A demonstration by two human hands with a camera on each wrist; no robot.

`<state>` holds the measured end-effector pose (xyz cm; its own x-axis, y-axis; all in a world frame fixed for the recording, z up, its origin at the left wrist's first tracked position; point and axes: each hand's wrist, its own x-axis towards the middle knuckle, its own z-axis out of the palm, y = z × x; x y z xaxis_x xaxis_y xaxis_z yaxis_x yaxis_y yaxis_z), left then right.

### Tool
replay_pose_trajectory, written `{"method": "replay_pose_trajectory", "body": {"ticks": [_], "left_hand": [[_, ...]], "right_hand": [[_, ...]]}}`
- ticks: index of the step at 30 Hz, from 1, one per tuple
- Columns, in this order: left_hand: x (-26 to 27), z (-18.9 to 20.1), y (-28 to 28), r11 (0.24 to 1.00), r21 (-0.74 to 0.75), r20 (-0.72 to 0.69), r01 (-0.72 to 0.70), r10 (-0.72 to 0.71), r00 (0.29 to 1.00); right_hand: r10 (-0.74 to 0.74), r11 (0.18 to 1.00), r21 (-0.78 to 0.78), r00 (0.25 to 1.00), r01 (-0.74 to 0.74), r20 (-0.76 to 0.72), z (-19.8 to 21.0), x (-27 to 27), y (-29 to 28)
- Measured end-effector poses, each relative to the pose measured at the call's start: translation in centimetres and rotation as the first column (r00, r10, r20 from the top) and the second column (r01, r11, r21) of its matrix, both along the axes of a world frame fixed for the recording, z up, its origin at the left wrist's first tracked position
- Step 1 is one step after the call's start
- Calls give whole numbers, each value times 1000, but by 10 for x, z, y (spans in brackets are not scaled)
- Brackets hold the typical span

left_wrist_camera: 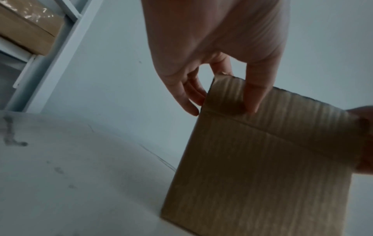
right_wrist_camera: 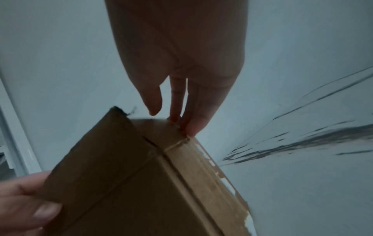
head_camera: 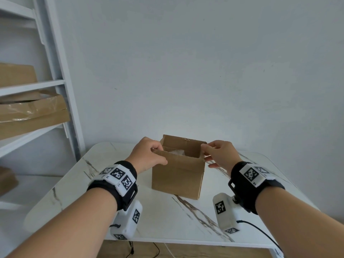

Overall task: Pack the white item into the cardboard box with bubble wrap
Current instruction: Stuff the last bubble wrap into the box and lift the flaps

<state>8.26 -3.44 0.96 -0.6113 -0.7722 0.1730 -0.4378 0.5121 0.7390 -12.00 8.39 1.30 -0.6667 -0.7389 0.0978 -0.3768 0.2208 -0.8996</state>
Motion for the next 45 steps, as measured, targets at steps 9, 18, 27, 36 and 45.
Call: {"method": "replay_pose_trajectory", "body": {"ticks": [9, 18, 27, 36, 45], "left_hand": [[-6, 1, 4, 996, 15, 58, 84, -85, 995], [-11, -9, -6, 999, 34, 50, 2, -4, 999], [-17, -9, -10, 967, 249, -66, 52, -36, 997], [-16, -9, -9, 981, 172, -56, 85, -76, 996], [-19, -37, -1, 984, 101, 38, 146, -150, 988]], "right_hand": [[47, 996, 83, 997, -41, -67, -4, 1, -3], [200, 946, 294, 960, -137, -196, -8, 8, 2], [141, 989, 93, 896, -112, -421, -25, 8, 7], [291, 944, 259, 881, -202, -372, -23, 13, 12], [403, 886, 383, 843, -262, -357, -34, 21, 12]]}}
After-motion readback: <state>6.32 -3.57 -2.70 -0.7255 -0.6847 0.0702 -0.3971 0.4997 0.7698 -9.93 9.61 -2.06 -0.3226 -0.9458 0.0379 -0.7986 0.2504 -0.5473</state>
